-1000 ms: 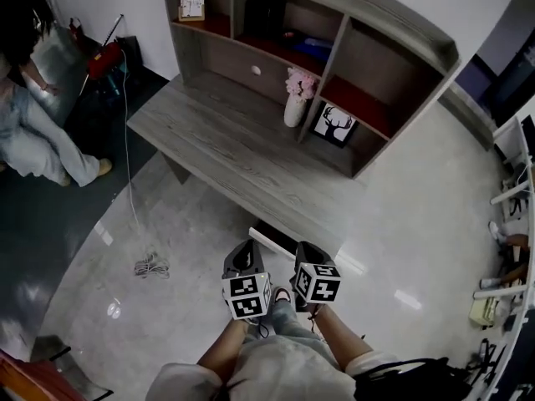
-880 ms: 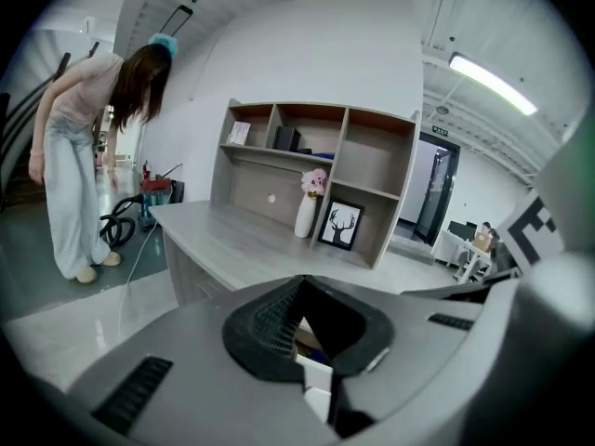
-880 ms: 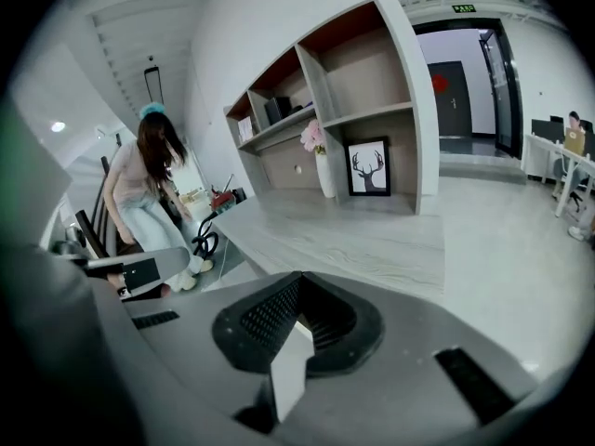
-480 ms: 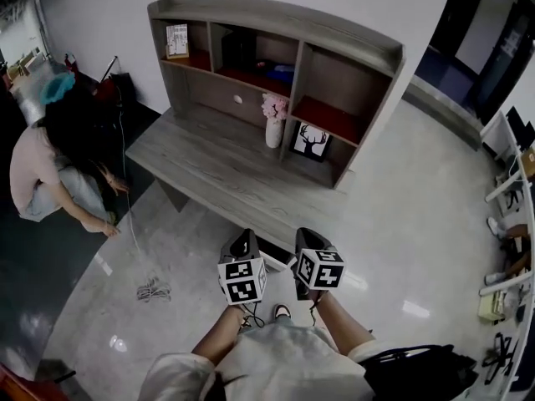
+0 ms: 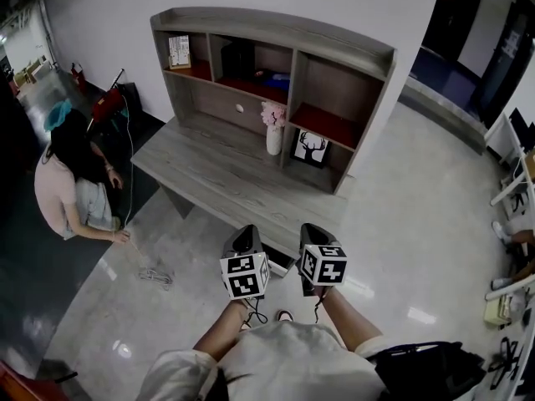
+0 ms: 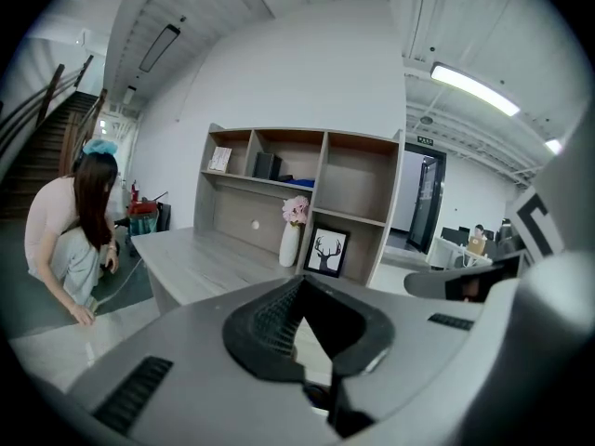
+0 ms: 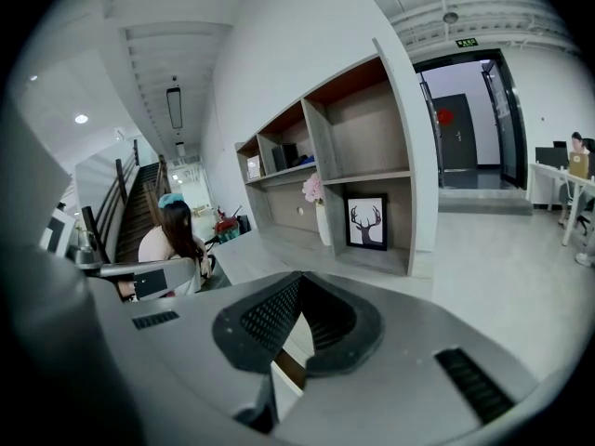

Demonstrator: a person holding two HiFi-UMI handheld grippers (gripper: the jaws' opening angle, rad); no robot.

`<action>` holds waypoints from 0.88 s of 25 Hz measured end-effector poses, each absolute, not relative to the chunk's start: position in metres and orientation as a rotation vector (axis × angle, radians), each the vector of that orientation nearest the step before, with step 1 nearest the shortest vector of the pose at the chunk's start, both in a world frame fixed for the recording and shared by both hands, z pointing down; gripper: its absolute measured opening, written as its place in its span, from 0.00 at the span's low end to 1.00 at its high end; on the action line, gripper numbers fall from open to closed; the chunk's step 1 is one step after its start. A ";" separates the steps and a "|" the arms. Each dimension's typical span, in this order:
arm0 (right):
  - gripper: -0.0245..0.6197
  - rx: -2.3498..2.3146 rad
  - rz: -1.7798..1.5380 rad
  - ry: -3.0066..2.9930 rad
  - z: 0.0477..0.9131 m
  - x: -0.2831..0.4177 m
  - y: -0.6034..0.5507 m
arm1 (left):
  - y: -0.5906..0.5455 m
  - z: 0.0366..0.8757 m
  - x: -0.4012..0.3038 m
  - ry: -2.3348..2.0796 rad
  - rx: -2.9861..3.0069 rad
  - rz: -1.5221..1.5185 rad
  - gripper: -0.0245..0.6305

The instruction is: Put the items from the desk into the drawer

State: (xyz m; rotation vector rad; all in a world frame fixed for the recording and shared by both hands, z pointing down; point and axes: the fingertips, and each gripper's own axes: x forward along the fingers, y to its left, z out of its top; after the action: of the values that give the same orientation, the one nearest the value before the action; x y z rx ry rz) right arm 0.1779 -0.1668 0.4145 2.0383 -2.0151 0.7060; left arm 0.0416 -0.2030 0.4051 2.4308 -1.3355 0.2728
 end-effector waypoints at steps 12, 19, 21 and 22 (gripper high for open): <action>0.04 2.007 0.706 -2.026 0.423 0.169 -0.174 | -0.210 0.409 0.038 -1.361 2.411 0.290 0.03; 0.04 2.000 0.709 -2.020 0.426 0.168 -0.178 | -0.212 0.412 0.041 -1.345 2.409 0.292 0.03; 0.04 1.999 0.707 -2.017 0.426 0.167 -0.180 | -0.214 0.412 0.041 -1.342 2.409 0.287 0.03; 0.04 1.999 0.706 -2.014 0.426 0.167 -0.180 | -0.215 0.412 0.041 -1.341 2.409 0.286 0.03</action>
State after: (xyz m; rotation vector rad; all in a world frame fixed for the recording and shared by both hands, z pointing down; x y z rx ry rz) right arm 0.1670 -0.1805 0.4261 1.9994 -2.0144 0.7064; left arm 0.0410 -0.2149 0.4121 2.4091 -1.3405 0.2857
